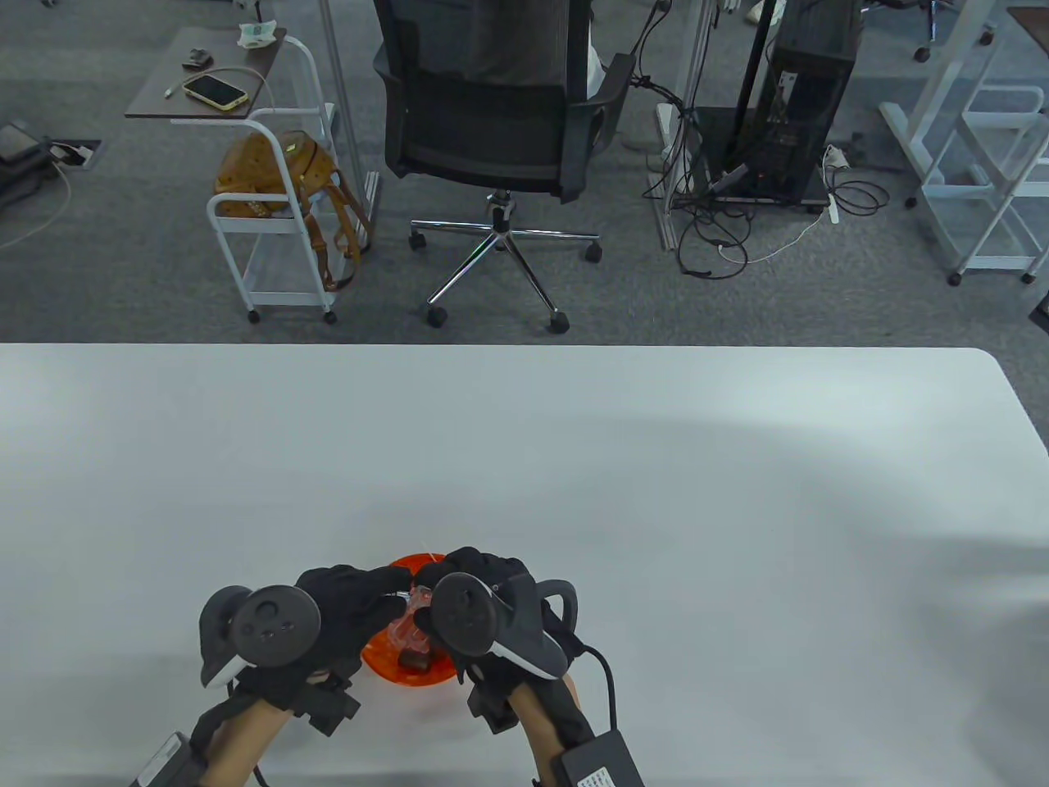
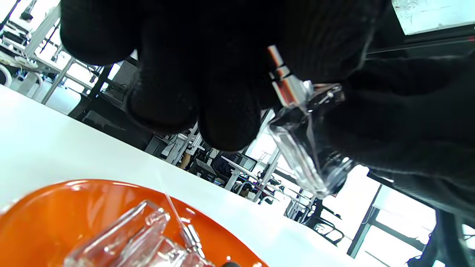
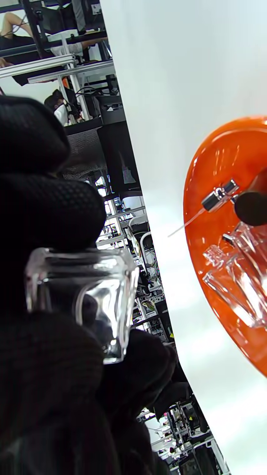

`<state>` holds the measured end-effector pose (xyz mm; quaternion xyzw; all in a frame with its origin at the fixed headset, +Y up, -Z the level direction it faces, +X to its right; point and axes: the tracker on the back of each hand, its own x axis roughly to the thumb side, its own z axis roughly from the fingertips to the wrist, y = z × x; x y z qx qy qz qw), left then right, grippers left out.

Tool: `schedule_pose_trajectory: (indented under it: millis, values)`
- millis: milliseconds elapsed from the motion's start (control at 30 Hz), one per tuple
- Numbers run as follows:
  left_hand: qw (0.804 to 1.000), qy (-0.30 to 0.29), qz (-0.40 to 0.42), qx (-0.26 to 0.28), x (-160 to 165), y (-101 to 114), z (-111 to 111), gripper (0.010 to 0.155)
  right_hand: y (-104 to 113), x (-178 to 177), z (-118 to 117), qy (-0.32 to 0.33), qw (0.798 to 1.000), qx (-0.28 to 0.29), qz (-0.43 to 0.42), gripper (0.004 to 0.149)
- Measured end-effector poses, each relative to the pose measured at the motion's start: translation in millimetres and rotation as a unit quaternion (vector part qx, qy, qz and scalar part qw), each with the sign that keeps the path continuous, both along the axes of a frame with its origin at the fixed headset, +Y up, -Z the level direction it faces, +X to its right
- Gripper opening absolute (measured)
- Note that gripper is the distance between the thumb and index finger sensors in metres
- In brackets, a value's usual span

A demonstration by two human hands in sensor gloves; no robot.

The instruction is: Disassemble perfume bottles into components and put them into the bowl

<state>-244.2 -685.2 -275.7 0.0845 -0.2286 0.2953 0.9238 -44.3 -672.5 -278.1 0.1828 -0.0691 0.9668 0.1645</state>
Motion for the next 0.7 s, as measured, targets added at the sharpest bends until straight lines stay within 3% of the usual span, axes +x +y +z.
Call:
schedule_pose_trajectory:
  millis: [100,300,433,567,700]
  values:
    - [1.0,-0.013,-0.005,-0.022,-0.2,0.5,-1.9,0.053,0.2,-1.0,0.5,0.002,1.0,-0.002,-0.004,0.054]
    - [1.0,0.013,-0.015,0.004,1.6,0.5,0.9,0.052,1.2,-0.3,1.0,0.006,1.0,-0.003,-0.003,0.053]
    - [0.999,-0.025,0.0,-0.035,-0.1,1.0,-1.4,0.054,0.3,-2.8,1.4,0.003,1.0,0.001,0.004,0.054]
    - [0.999,-0.015,-0.01,-0.028,-0.7,2.3,-0.6,0.049,1.1,-1.3,1.2,0.004,1.0,-0.003,-0.014,0.054]
    - [1.0,0.013,-0.015,-0.006,-2.1,0.2,0.5,0.053,1.2,-2.5,2.1,0.007,1.0,-0.002,-0.001,0.054]
